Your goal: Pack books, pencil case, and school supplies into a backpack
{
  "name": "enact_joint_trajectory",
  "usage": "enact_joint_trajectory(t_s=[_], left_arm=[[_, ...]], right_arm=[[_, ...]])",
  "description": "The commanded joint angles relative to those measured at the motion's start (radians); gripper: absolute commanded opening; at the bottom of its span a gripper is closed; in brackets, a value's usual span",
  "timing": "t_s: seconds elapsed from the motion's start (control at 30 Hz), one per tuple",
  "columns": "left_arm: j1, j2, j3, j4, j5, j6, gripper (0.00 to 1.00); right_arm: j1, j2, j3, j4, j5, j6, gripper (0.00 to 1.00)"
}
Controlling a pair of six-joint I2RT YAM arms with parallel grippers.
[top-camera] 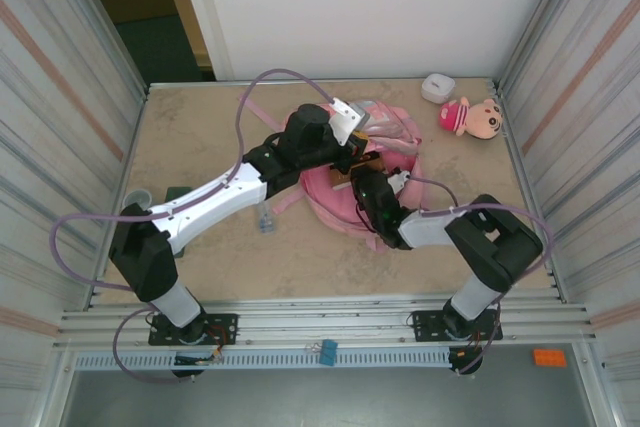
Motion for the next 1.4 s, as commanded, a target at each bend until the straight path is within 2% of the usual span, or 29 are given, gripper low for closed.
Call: enact_joint_trajectory(t_s=[0.0, 0.07, 0.17, 0.3, 0.33, 0.47, 0.63, 0.83, 1.0, 1.1, 1.2, 1.3, 1.33, 1.37], left_arm=[[0.012, -0.079, 0.014, 0.095, 0.009, -0.02, 0.0], [0.018, -0.083, -0.01, 0.117, -0.023, -0.027, 0.0], [0.028, -0.09, -0.041, 0.137, -0.044, -0.05, 0.0], [0.03, -0.094, -0.069, 0.136, -0.058, -0.051, 0.0], [0.032, -0.094, -0.074, 0.135, -0.061, -0.05, 0.0], [0.036, -0.088, -0.084, 0.128, -0.072, -0.044, 0.0], [0.045, -0.085, -0.093, 0.115, -0.088, -0.041, 0.0], [0.049, -0.078, -0.11, 0.103, -0.111, -0.021, 0.0], [0.059, -0.084, -0.149, 0.085, -0.117, -0.006, 0.0], [0.059, -0.091, -0.185, 0.083, -0.103, -0.003, 0.0], [0.059, -0.093, -0.229, 0.082, -0.066, -0.002, 0.0], [0.048, -0.087, -0.287, 0.093, -0.012, -0.001, 0.0], [0.041, -0.085, -0.304, 0.096, -0.007, -0.002, 0.04], [0.032, -0.081, -0.324, 0.103, 0.002, -0.003, 0.13]], right_arm=[[0.0, 0.058, 0.06, 0.107, 0.025, 0.075, 0.16], [0.002, 0.086, 0.059, 0.11, -0.003, 0.098, 0.26], [0.003, 0.101, 0.038, 0.105, -0.048, 0.134, 0.5], [0.0, 0.076, -0.023, 0.076, -0.115, 0.163, 0.69], [0.001, 0.064, -0.036, 0.052, -0.127, 0.16, 0.71], [0.001, -0.025, -0.062, -0.069, -0.167, 0.094, 0.72], [-0.002, -0.231, -0.017, -0.487, -0.223, -0.054, 0.76], [-0.025, -0.457, -0.019, -0.774, -0.274, -0.161, 0.77], [-0.057, -0.617, 0.061, -1.058, -0.349, -0.365, 0.74], [-0.064, -0.711, 0.14, -1.228, -0.314, -0.523, 0.74], [-0.074, -0.794, 0.178, -1.303, -0.254, -0.659, 0.72], [-0.097, -0.867, 0.186, -1.3, -0.236, -0.789, 0.7], [-0.107, -0.881, 0.189, -1.296, -0.241, -0.826, 0.71], [-0.118, -0.892, 0.191, -1.287, -0.256, -0.876, 0.72]])
